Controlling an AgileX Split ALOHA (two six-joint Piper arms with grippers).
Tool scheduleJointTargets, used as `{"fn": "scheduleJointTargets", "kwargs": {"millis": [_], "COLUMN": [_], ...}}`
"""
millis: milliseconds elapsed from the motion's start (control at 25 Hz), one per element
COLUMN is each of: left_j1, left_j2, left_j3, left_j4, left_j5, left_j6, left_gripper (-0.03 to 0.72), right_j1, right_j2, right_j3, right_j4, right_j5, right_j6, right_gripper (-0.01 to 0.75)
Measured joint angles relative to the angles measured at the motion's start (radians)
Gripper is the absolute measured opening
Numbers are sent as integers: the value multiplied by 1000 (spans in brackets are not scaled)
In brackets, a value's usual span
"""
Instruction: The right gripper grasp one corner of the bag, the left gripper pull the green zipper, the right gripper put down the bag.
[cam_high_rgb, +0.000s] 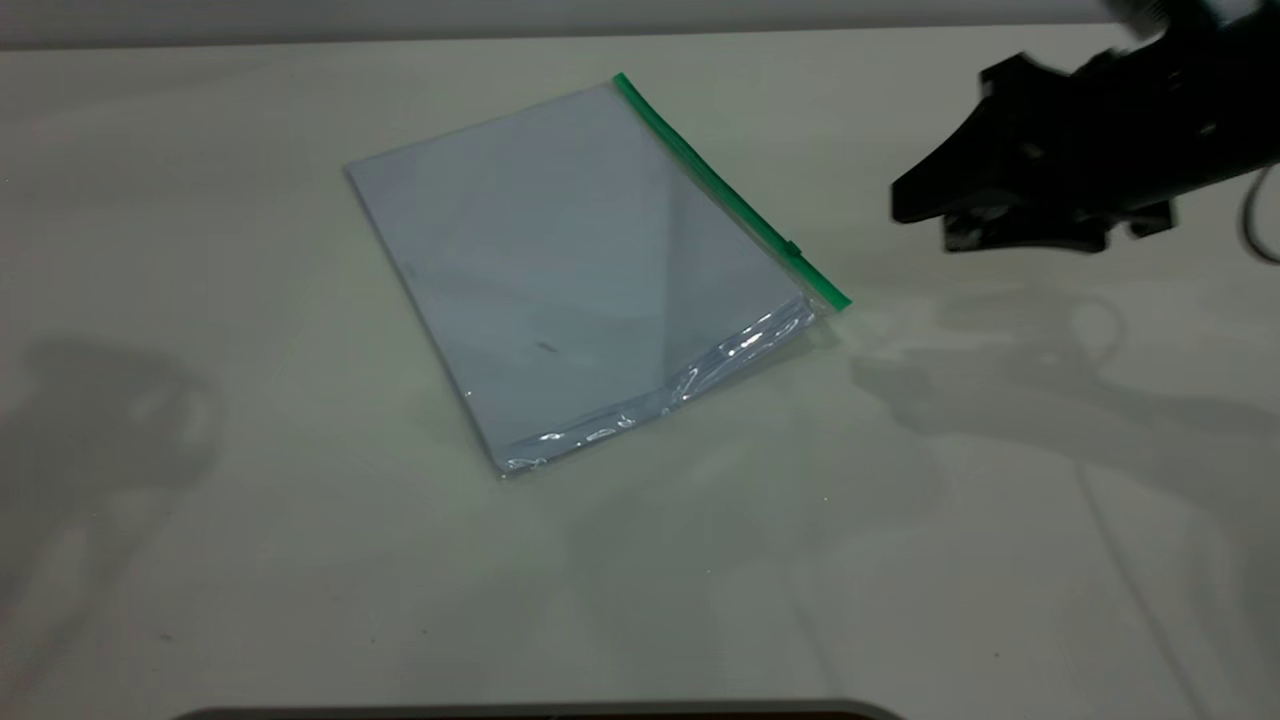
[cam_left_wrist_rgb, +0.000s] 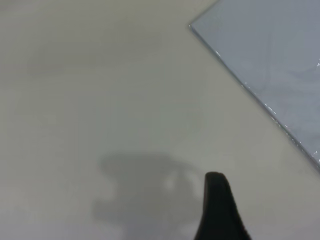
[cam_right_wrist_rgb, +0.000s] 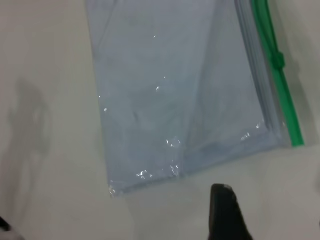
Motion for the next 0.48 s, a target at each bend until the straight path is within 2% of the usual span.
{"fn": "scheduleJointTargets", "kwargs": {"millis": [160,480], "left_j1": [0,1], "left_j2": [14,17], "left_j3": [0,0], "left_j4": [0,0], "left_j5": [-10,-11], "left_j6": [0,0], "left_gripper": [550,550], "right_j1": [0,1], "right_j2": [130,313], "right_j3": [-104,-250], "right_j4": [1,8], "right_j5": [71,89], "right_j6": [19,59], "right_gripper": [483,483]}}
